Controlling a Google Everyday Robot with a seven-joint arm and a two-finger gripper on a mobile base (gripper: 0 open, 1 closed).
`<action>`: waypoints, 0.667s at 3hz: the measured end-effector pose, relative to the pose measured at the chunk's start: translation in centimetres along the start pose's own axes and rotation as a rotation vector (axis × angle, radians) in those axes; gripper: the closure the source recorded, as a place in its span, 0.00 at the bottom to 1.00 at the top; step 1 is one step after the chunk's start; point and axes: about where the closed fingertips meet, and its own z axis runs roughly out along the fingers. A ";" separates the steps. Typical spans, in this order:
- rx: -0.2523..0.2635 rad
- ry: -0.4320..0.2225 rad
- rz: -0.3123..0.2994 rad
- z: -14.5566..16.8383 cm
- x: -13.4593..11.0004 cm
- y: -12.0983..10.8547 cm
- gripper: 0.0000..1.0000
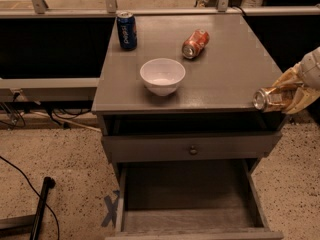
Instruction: Pick orange can from middle drawer and place on counter
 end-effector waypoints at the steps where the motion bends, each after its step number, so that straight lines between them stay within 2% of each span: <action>1: 0.056 -0.012 0.059 0.7 0.4 -1.1 1.00; 2: 0.056 -0.012 0.059 0.6 0.3 -1.1 1.00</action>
Offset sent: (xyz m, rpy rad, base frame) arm 0.0401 -0.0026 0.0001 0.2135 -0.1842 -0.3211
